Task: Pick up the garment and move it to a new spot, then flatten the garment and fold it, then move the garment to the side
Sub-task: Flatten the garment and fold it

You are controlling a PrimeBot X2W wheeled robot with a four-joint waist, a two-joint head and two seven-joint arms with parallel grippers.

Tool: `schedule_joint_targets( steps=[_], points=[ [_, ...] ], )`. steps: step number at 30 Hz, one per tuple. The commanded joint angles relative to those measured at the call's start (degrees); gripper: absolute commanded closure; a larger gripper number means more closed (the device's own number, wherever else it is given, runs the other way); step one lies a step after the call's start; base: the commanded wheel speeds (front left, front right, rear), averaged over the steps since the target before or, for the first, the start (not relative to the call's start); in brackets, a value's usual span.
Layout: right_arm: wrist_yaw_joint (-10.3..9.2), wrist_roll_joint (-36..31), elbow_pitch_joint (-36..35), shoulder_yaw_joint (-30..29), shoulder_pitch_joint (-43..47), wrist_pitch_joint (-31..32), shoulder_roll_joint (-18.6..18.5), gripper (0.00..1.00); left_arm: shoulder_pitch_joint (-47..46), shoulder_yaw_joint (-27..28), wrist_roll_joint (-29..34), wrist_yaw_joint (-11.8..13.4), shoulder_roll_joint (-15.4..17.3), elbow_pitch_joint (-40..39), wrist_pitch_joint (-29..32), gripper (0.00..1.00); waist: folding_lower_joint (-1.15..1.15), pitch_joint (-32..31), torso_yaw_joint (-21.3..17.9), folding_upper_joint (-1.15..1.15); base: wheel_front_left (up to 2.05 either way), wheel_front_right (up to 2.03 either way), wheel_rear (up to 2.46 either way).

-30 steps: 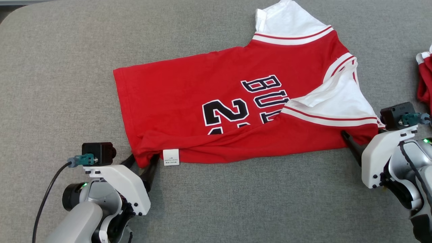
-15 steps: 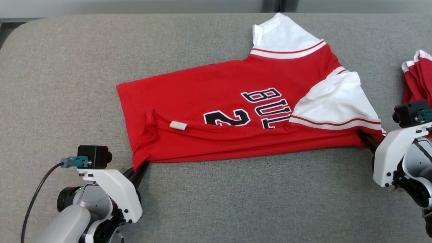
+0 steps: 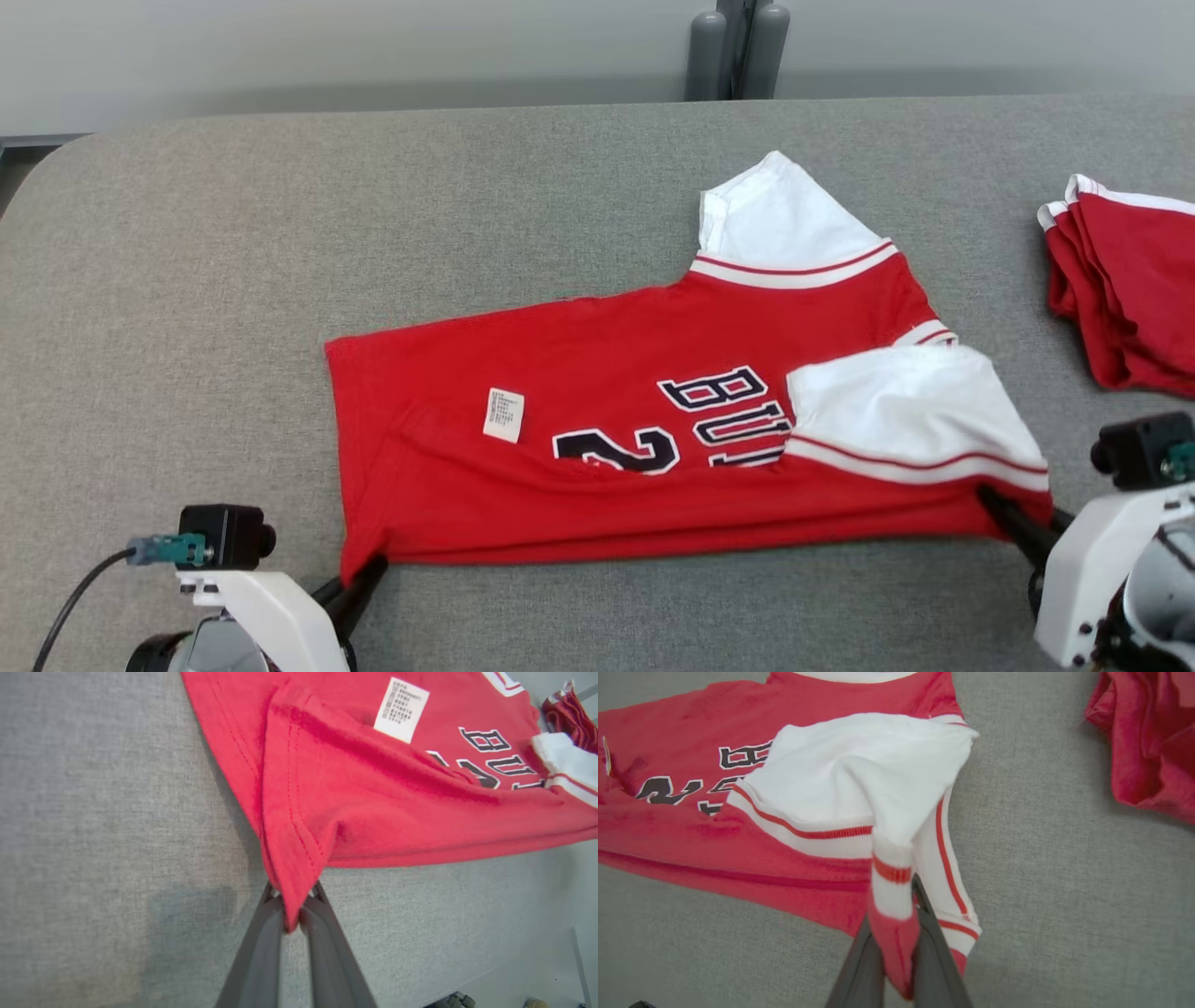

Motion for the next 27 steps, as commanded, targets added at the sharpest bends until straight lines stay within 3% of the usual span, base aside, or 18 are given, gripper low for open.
schedule_joint_targets(
  steps=[1, 6, 10, 11, 12, 13, 22, 25, 27],
  points=[
    [-0.13, -0.5, -0.8, -0.5, 1.9, 0.2, 0.6, 1.0, 1.1, 0.5, -0.3, 0.7, 0.8, 0.2, -0.4, 1.0, 0.0, 0.1, -0.1, 0.0, 0.0, 0.0, 0.0],
    [-0.08, -2.5, -3.7, -1.0, 8.7, 0.0, 5.4, 1.0, 4.8, 0.9, -1.2, 1.5, 1.0, 0.7, -1.6, 1.0, 0.0, 0.3, -0.6, 0.0, 0.0, 0.0, 0.0],
    [-0.08, -4.1, -4.7, -1.1, 11.2, -0.2, 7.1, 1.0, 6.4, 1.0, -1.5, 1.8, 1.4, 0.2, -1.8, 1.0, 0.0, 0.2, -0.5, 0.0, 0.0, 0.0, 0.0],
    [-0.08, -4.7, -5.2, -1.1, 11.4, -0.4, 7.2, 0.77, 6.5, 1.2, -1.4, 2.0, 1.5, 0.0, -2.1, 1.0, 0.0, 0.2, -0.5, 0.0, 0.0, 0.0, 0.0],
    [-0.08, -5.3, -5.7, -1.3, 11.4, -0.5, 6.9, 0.04, 6.5, 1.5, -1.3, 2.3, 1.6, -0.3, -2.4, 0.65, 0.0, 0.2, -0.4, 0.0, 0.0, 0.0, 0.0],
    [-0.08, -6.0, -6.1, -1.6, 11.4, -0.3, 6.3, 0.0, 6.5, 1.8, -0.7, 2.7, 2.0, -0.6, -2.8, 0.0, 0.0, 0.2, -0.3, 0.0, 0.0, 0.0, 0.0],
    [-0.07, -6.4, -14.6, -7.5, 0.9, 4.3, -0.7, 0.0, 3.0, 5.0, 4.3, 7.9, 6.3, -9.3, -4.8, 0.0, 0.0, 3.0, 1.9, 0.0, 0.0, 0.0, 0.0],
    [-0.07, -6.7, -11.8, -6.6, -6.2, 6.2, -2.8, 0.0, -1.8, 5.2, 5.7, 8.5, 5.3, -9.3, -4.5, 0.0, 0.0, 4.7, 3.5, 0.0, 0.0, 0.0, 0.0],
    [-0.05, -6.0, -8.1, -4.9, -11.1, 7.0, -2.2, 0.0, -6.0, 4.8, 6.2, 8.4, 3.3, -7.7, -4.4, 0.0, 0.0, 5.7, 4.7, 0.0, 0.0, 0.0, 0.0]
  ],
)
